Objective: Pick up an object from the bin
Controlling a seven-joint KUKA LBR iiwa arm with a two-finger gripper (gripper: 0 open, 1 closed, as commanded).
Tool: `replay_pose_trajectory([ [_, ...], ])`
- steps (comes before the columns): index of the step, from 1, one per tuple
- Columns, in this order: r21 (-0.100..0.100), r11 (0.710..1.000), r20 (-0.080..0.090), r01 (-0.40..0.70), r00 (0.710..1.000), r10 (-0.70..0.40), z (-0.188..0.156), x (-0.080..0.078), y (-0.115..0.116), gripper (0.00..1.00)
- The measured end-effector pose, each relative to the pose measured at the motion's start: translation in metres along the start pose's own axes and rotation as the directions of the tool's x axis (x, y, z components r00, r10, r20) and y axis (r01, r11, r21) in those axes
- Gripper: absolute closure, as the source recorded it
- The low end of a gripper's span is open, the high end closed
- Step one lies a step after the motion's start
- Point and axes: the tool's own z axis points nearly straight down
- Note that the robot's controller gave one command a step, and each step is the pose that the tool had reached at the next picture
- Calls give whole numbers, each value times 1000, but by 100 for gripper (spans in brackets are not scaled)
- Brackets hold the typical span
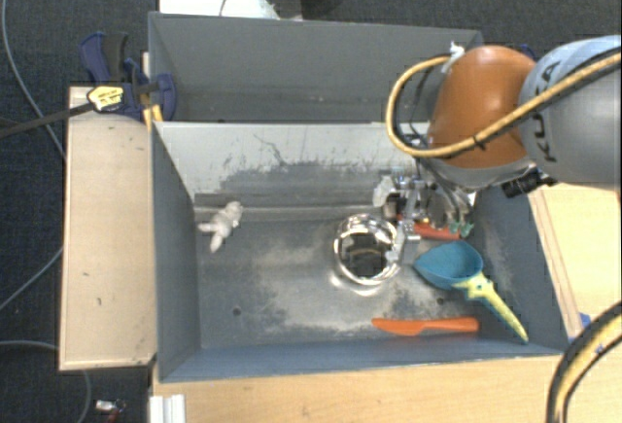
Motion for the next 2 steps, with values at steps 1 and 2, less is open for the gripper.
replay_pose_trajectory([
  [1,0,1000,8,0,1000,0,-5,-2,0,0],
  [2,-3,985,14,-171,985,172,49,6,10,0],
])
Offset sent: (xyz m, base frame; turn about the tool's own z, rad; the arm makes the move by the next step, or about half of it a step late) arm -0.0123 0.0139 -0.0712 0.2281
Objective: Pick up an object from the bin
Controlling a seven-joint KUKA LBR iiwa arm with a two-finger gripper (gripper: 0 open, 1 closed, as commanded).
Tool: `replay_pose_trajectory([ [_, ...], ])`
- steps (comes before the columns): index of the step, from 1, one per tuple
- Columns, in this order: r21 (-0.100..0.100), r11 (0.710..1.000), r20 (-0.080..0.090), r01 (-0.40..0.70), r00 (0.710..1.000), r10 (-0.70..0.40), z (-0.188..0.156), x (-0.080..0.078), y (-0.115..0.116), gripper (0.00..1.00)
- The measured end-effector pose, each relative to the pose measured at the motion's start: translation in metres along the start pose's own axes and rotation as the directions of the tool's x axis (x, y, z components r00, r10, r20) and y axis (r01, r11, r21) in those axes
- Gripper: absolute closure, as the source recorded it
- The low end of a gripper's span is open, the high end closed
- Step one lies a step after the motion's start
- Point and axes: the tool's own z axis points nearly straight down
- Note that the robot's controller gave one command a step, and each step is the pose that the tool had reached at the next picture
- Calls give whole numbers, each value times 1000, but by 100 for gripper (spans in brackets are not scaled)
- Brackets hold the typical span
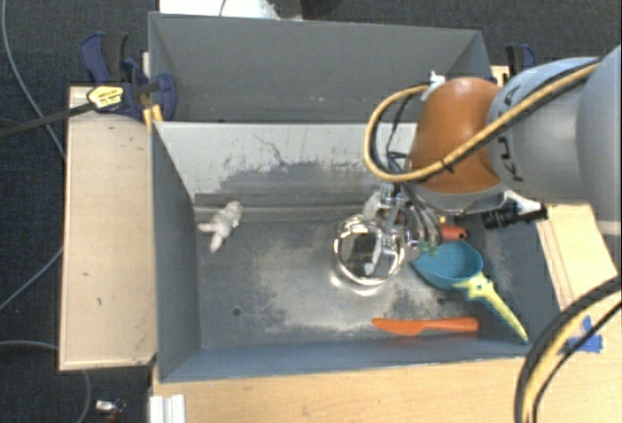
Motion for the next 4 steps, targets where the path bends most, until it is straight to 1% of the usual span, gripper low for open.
replay_pose_trajectory([
  [1,-7,998,10,-61,998,61,21,10,-7,0],
  [2,-6,948,8,-319,948,319,26,4,2,100],
  [3,-4,949,4,-317,949,317,27,5,3,0],
  [4,-3,949,2,-315,949,315,28,6,2,100],
])
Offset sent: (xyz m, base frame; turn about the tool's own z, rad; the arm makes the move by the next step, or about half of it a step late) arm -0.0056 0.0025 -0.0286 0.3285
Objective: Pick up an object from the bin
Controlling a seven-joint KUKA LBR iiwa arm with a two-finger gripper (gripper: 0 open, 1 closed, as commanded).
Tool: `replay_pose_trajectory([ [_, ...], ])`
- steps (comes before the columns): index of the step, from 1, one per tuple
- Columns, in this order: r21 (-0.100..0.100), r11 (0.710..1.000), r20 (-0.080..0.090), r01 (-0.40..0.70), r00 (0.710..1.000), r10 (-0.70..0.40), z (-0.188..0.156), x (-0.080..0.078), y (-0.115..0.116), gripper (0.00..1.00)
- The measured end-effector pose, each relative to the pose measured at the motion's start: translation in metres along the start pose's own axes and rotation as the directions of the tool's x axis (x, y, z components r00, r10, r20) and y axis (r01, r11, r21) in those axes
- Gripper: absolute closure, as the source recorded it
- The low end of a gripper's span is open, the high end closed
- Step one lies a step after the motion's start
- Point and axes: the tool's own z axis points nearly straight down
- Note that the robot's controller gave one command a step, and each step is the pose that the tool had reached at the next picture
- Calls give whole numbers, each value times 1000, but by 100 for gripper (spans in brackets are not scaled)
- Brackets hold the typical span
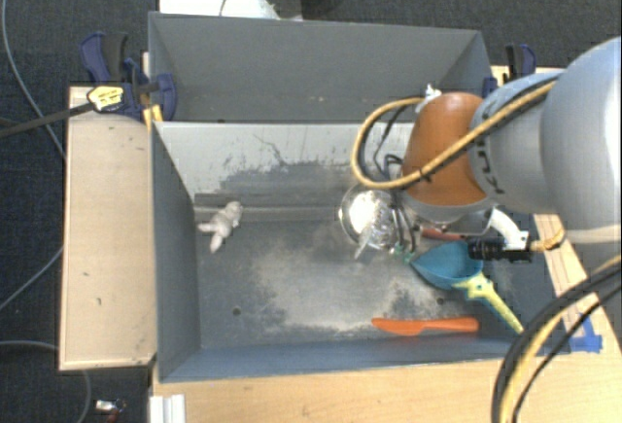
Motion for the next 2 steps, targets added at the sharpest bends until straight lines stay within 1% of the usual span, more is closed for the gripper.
replay_pose_trajectory([
  [1,1,1000,0,1,1000,-1,0,0,0,0],
  [2,0,1000,-1,3,1000,-3,0,0,0,100],
])
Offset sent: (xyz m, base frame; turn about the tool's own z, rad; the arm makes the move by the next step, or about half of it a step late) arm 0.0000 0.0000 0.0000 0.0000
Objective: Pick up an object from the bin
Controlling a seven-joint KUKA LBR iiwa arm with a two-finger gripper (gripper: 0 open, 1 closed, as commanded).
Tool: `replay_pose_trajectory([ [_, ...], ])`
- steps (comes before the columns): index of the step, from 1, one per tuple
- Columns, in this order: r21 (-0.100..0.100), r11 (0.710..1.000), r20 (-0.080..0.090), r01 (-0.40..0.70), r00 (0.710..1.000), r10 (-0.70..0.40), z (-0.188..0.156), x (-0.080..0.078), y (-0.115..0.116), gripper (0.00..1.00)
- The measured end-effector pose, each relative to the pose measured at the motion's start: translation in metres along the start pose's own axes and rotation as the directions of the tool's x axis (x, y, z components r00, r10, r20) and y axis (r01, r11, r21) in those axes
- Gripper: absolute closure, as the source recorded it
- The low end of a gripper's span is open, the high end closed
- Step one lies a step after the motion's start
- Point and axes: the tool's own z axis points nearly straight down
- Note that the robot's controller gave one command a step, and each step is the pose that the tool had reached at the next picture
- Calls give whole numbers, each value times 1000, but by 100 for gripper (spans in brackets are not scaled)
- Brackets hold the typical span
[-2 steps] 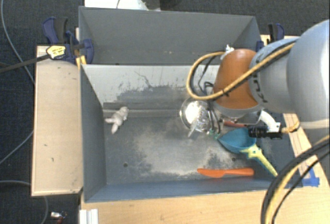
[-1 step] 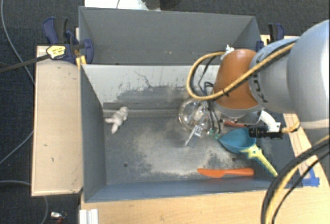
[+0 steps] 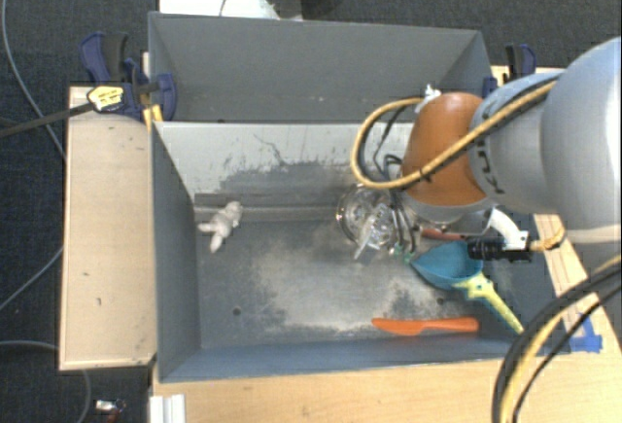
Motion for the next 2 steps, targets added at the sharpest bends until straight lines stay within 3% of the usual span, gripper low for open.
replay_pose_trajectory([
  [1,1,1000,1,0,1000,0,0,0,-1,0],
  [2,0,1000,0,1,1000,-1,0,0,0,100],
])
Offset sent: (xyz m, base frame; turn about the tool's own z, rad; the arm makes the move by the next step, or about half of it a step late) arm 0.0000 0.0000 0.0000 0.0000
